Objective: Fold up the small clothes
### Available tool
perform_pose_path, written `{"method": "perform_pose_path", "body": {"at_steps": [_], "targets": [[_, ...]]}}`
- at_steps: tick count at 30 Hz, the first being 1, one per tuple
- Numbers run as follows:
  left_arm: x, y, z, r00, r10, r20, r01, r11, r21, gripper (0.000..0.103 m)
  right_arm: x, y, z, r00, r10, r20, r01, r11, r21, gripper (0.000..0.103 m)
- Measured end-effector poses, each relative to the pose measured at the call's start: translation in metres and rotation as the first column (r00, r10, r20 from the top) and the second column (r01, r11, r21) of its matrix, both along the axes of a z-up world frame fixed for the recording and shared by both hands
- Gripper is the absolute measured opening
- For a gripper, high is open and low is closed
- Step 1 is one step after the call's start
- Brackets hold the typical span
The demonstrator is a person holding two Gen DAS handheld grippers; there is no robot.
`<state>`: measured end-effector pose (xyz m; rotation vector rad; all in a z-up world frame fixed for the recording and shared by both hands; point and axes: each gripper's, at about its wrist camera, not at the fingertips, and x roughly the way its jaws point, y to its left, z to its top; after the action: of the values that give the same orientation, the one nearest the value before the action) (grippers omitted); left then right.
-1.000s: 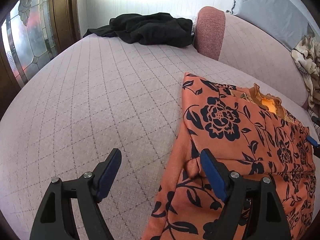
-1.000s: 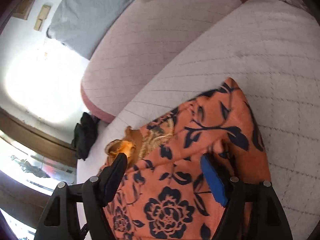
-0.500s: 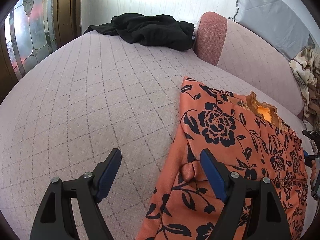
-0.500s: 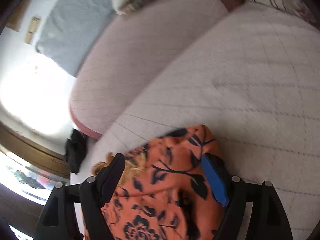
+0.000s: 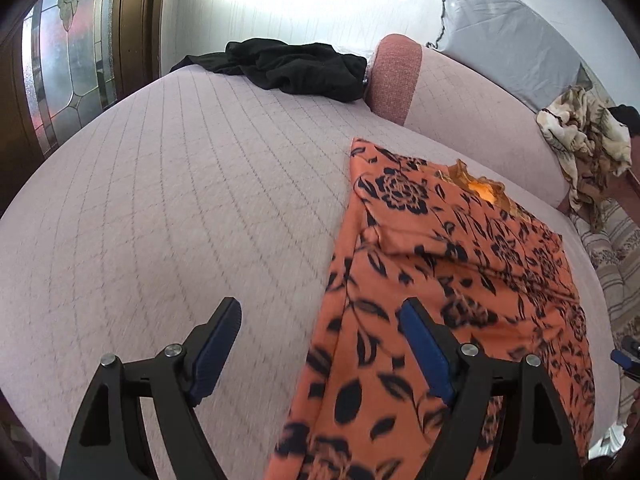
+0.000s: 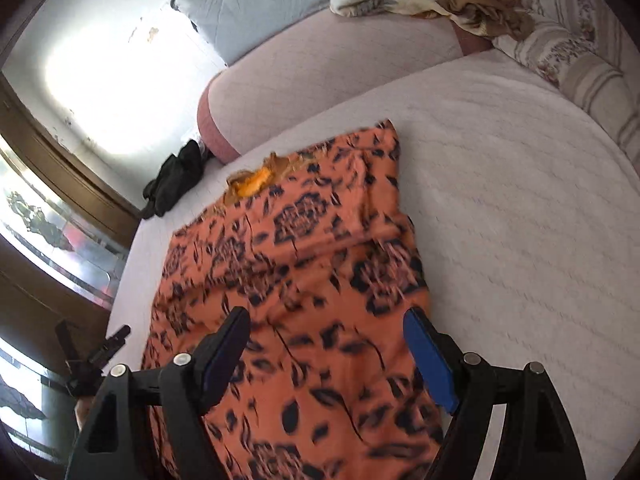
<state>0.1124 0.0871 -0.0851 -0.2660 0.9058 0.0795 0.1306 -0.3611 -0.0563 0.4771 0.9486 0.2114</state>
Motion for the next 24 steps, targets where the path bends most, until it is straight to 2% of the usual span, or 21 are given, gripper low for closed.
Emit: {"method": "perform_pose_path", "body": {"at_steps": [2,7,10,16,18,20,24], "targets": [[-0.029,-0.001,0.001,0.999,-0.039,-0.032,0.039,0.999,-0.009,0.082,-0.034,-0.019,-0.014,0.998,-0.03,-0.052,0.03,1.0,0.002,0.081],[-0.087,-0.002,-0.007,0.992,-0.073,-0.102,0.07,0.997,-0.03,0.082,-0.084,-0.056,-0.042,0.988,-0.063,-0.139,0.074,0.994,0.076,0.081],[-0.111,0.001,-0.016,0.988,-0.058,-0.146,0.052,0.998,-0.046,0.082,-0.104,-0.063,-0.054,0.982,-0.026,-0.185,0.058,0.984,0.169,0.081],[-0.125,0.002,-0.039,0.975,-0.049,-0.215,0.028,0.995,-0.1,0.082,-0.122,-0.051,-0.067,0.966,0.04,-0.256,0.003,0.986,0.164,0.081],[-0.127,0.001,-0.041,0.978,-0.048,-0.205,0.029,0.995,-0.095,0.082,-0.124,-0.044,-0.068,0.964,0.067,-0.256,-0.021,0.984,0.178,0.08],[-0.128,0.0,-0.041,0.976,-0.053,-0.209,0.035,0.996,-0.087,0.082,-0.125,-0.036,-0.071,0.959,0.081,-0.271,-0.044,0.989,0.14,0.08],[-0.132,0.003,-0.041,0.977,-0.048,-0.206,0.025,0.993,-0.113,0.082,-0.127,-0.036,-0.073,0.961,0.071,-0.269,-0.036,0.99,0.135,0.08]]}}
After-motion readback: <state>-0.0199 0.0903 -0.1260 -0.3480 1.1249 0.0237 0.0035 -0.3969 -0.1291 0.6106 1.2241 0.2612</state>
